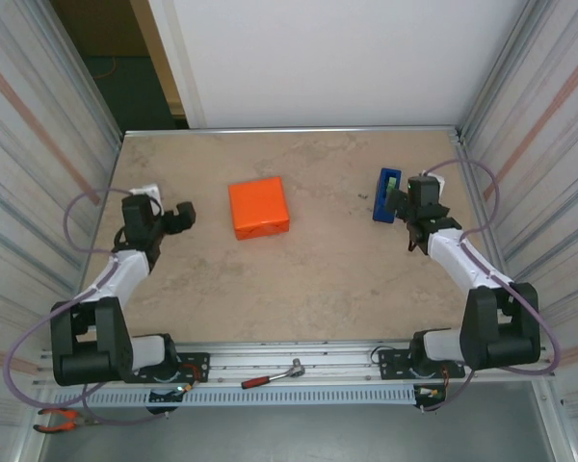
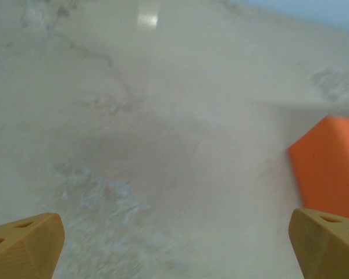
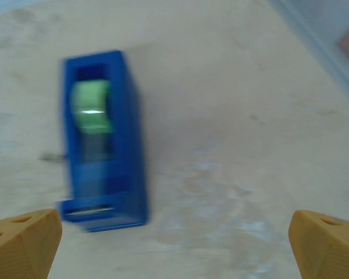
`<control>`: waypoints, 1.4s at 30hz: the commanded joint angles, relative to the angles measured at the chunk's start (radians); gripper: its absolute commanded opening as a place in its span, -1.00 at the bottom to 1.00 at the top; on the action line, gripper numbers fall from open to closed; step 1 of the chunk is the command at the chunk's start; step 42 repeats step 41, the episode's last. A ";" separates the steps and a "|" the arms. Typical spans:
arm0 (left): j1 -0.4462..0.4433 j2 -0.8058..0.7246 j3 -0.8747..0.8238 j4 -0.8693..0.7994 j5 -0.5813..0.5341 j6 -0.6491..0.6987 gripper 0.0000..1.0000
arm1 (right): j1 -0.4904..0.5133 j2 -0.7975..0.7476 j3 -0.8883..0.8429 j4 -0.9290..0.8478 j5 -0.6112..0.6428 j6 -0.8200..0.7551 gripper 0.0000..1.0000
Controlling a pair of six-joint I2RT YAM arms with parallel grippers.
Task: Wrap the gift box in paper
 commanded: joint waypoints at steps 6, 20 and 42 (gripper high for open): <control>-0.090 0.159 -0.109 0.443 -0.114 0.178 0.97 | -0.033 0.141 -0.180 0.448 -0.046 -0.175 0.96; -0.078 0.248 -0.160 0.600 0.022 0.220 0.98 | -0.141 0.211 -0.360 0.889 -0.338 -0.258 0.96; -0.093 0.241 -0.163 0.597 -0.003 0.230 0.97 | -0.135 0.204 -0.359 0.877 -0.328 -0.263 0.96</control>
